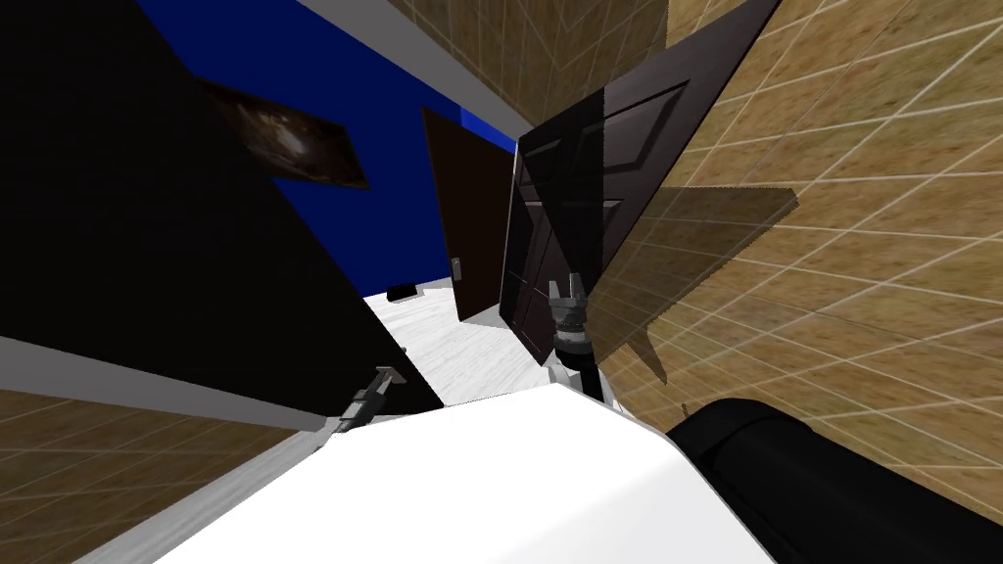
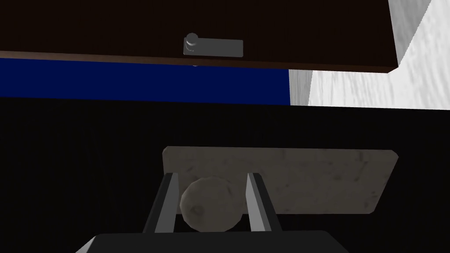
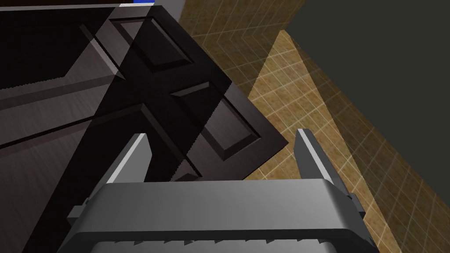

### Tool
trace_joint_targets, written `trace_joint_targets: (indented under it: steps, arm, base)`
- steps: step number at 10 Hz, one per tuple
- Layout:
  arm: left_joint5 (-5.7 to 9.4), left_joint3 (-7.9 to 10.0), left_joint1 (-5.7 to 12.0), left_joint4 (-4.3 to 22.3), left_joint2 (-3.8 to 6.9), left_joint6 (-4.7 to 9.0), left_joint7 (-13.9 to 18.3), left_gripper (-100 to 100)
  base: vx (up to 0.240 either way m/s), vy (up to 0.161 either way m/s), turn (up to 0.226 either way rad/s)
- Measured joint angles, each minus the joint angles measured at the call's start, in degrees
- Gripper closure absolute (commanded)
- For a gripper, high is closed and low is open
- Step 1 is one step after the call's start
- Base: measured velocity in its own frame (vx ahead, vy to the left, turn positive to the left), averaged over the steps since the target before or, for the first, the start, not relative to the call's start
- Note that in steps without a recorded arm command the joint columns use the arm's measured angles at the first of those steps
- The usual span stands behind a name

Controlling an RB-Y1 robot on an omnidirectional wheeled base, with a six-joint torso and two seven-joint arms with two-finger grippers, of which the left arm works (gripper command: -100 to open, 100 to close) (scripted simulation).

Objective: Pull the door open

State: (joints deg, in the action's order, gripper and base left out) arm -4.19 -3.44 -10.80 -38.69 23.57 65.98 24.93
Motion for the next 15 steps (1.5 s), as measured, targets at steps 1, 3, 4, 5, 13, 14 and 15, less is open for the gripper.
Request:
trace_joint_targets:
  steps: [1, 3, 4, 5, 13, 14, 15]
  arm:
    - [-0.26, -0.27, 1.64, 1.34, -0.23, 0.02, 0.02, 100]
    - [-0.79, -0.85, 2.81, 0.4, -1.0, -1.98, -0.29, 100]
    - [-1.01, -1.14, 3.85, 1.29, -0.99, -2.23, -0.11, 100]
    - [-1.36, -1.59, 4.57, 1.06, -1.31, -2.97, 0.0, 100]
    - [-2.06, -2.09, 4.53, 3.37, 1.46, 0.55, 2.1, -100]
    - [-1.68, -1.7, 5.05, 3.78, 1.22, 0.13, 1.8, -100]
    - [-1.26, -1.26, 5.21, 3.41, 1.18, -0.6, 1.7, -100]
  base:
    - [-0.21, 0.054, 0.006]
    - [-0.155, 0.034, 0.0]
    - [-0.145, 0.054, -0.005]
    - [-0.102, 0.034, -0.029]
    - [-0.105, 0.036, -0.006]
    - [0.198, -0.037, -0.129]
    - [0.246, -0.014, -0.148]
